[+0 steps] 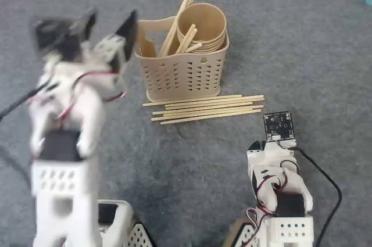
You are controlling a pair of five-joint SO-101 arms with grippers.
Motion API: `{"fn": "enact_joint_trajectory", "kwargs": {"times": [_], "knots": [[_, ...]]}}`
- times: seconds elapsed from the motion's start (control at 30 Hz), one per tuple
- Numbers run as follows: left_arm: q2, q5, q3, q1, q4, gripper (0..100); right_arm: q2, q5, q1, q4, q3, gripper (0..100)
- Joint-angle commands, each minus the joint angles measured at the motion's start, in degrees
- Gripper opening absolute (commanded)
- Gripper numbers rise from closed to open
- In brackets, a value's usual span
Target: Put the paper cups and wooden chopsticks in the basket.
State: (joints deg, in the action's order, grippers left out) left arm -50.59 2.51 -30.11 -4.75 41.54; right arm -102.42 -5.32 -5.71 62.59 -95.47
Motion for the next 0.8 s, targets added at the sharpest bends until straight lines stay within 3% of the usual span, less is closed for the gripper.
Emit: {"fn": "enact_joint_trajectory", "kwargs": {"times": [0.0,0.17,0.3,0.53,0.77], "knots": [[-8.09,0.97,-1.10,-6.15,11.16,22,-1.36,0.26,0.92,-1.01,-0.70,5.8],[-12.84,5.54,-14.55,-13.98,13.63,20,-1.36,-5.19,0.66,-0.66,-0.79,5.5],[-15.03,10.90,-31.60,-18.20,2.90,20,-1.01,-9.49,0.57,-0.57,-0.88,5.5],[-15.47,11.08,-51.82,-17.93,-15.56,20,-1.27,-11.25,0.92,-1.10,-0.88,5.4],[-15.38,8.97,-55.16,-15.82,-18.37,20,-1.10,-17.85,0.84,-8.40,-0.79,5.8]]}}
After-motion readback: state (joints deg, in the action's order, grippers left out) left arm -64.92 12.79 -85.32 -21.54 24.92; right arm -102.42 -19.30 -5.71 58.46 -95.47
